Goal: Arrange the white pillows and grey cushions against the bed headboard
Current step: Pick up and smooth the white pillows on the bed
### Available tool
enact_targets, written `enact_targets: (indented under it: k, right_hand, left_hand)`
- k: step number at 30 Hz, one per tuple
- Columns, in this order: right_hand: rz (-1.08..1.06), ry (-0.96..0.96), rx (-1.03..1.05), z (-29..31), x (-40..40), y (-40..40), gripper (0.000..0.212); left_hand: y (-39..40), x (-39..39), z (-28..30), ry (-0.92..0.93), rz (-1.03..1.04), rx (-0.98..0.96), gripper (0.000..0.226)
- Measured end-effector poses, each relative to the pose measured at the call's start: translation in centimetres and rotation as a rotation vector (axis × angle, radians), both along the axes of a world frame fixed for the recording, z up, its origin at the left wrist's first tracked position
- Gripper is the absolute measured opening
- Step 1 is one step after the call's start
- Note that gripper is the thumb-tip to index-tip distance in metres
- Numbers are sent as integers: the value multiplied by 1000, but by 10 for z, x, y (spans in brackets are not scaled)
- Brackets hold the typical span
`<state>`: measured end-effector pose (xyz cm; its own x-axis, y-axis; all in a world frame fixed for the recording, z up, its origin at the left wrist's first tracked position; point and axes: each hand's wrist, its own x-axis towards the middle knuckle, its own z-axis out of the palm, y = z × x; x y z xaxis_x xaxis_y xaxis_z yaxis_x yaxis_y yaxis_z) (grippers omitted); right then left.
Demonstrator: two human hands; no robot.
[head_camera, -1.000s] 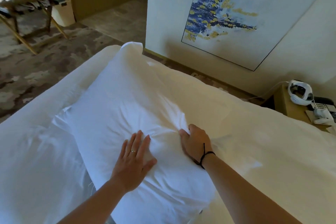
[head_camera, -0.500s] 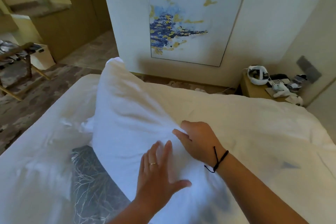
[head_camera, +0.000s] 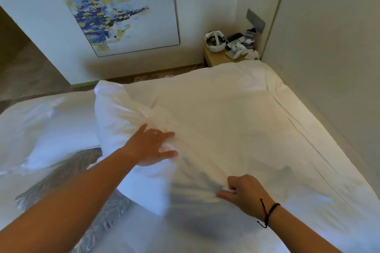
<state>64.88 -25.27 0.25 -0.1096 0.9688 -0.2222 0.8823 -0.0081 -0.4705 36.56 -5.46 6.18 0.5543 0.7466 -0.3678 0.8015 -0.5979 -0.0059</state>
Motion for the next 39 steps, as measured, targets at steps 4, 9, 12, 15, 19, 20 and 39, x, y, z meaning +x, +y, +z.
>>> enact_targets:
  k: [4, 9, 12, 15, 19, 20, 39]
  right_hand:
    - [-4, 106, 12, -11, 1, 1, 59]
    - [-92, 88, 152, -14, -1, 31, 52]
    - [-106, 37, 157, -25, -3, 40, 62]
    - [-143, 67, 54, -38, -10, 38, 86]
    - [-99, 46, -95, -46, -18, 34, 123]
    - [-89, 25, -109, -48, -20, 33, 126]
    - [-196, -243, -296, -34, -55, 42, 14]
  left_hand:
    - [5, 35, -19, 177, -40, 122, 70]
    - [14, 33, -25, 363, -74, 98, 69]
    - [15, 31, -25, 360, -29, 17, 83]
    - [12, 28, -25, 406, -38, -11, 96]
    - [9, 24, -27, 424, -65, -16, 104]
    - [7, 23, -28, 424, -81, -5, 104]
    - [8, 13, -68, 268, -211, 10, 80]
